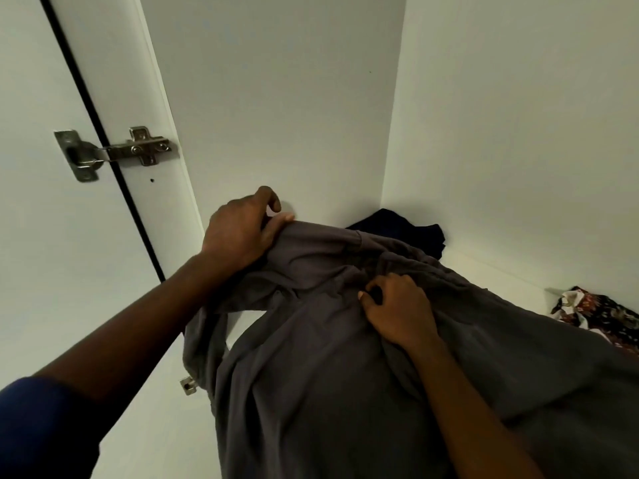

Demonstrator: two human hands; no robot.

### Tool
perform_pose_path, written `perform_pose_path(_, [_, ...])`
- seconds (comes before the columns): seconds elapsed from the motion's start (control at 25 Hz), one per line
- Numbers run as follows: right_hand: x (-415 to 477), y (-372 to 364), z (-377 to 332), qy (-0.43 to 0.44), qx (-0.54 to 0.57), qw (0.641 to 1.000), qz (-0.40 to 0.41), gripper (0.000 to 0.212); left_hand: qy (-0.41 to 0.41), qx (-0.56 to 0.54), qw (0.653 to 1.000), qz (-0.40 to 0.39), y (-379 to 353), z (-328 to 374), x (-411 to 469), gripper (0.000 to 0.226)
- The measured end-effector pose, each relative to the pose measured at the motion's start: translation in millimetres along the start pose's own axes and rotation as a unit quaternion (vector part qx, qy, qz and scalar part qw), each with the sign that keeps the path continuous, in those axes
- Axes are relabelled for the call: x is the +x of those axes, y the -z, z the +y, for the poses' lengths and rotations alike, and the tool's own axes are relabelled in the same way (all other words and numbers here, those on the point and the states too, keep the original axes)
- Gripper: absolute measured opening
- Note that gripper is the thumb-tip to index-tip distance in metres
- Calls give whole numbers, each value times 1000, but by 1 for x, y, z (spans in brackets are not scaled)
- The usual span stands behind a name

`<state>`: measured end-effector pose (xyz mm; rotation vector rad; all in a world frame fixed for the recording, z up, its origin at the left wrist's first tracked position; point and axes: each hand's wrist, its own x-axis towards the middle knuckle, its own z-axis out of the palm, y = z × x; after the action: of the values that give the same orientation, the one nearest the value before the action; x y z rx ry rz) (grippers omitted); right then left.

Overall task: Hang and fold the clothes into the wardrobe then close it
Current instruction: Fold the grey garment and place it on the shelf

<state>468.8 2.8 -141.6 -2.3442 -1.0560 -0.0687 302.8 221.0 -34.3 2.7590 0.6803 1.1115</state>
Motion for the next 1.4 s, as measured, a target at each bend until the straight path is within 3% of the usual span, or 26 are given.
perform_pose_path(0.08, [0, 2, -2, -5, 4, 1000, 5, 32, 6, 91, 985, -147, 13, 0, 6, 53])
perform_pose_path(0.16, [0, 3, -3, -15, -4, 1000, 1, 33, 53, 217, 923, -314, 21, -5, 0, 62])
perform_pose_path(0.2, [-1, 5, -5, -19, -6, 1000, -3, 34, 79, 254, 896, -355, 23, -10, -8, 58])
perform_pose_path(0.24, [-1, 4, -5, -19, -5, 1000, -4, 34, 108, 254, 896, -347, 25, -15, -17, 50])
perform_pose_path(0.28, [-1, 5, -6, -25, -6, 1000, -3, 34, 139, 215, 917, -305, 27, -20, -25, 39])
perform_pose_path(0.36, [-1, 7, -10, -42, -14, 999, -4, 32, 198, 46, 966, -159, 27, -19, -44, 21])
perform_pose_path(0.44, [1, 14, -20, -57, 44, 997, 11, 23, 209, -62, 975, -33, 24, 2, -57, 13])
perform_pose_path(0.56, [3, 35, -46, -28, 253, 961, 110, 8, 66, 40, 995, 58, 27, 45, -63, 18])
perform_pose_path(0.6, [2, 42, -54, 35, 267, 953, 143, 27, -4, 80, 993, 82, 31, 58, -61, 20])
perform_pose_path(0.68, [-2, 49, -59, 149, 171, 967, 117, 60, -146, 131, 974, 111, 45, 76, -57, 23])
perform_pose_path(0.76, [1, 49, -53, 159, 126, 975, 91, 46, -217, 169, 958, 79, 54, 80, -61, 24])
perform_pose_path(0.8, [4, 46, -44, 131, 141, 975, 112, 33, -203, 183, 962, 26, 57, 76, -65, 24])
perform_pose_path(0.88, [8, 41, -28, 58, 181, 966, 176, 22, -76, 213, 966, -126, 61, 63, -81, 24])
perform_pose_path(1.0, [3, 44, -27, -27, 241, 940, 239, 22, 109, 168, 928, -314, 61, 38, -115, 15])
perform_pose_path(1.08, [1, 40, -30, -92, 257, 927, 257, 20, 174, 92, 937, -290, 64, 30, -135, 10])
perform_pose_path(1.16, [5, 34, -29, -135, 238, 939, 207, 27, 199, 30, 965, -166, 67, 35, -149, 14])
perform_pose_path(1.2, [6, 31, -31, -155, 281, 935, 155, 35, 191, 9, 975, -116, 69, 45, -158, 18])
perform_pose_path(1.24, [6, 32, -36, -179, 368, 907, 96, 41, 162, -22, 983, -84, 70, 60, -168, 20])
perform_pose_path(1.32, [8, 41, -43, -232, 543, 807, 17, 43, 89, -112, 987, -70, 71, 100, -193, 19])
perform_pose_path(1.4, [7, 62, -46, -256, 659, 706, -28, 39, 20, -190, 977, -97, 75, 134, -216, 32])
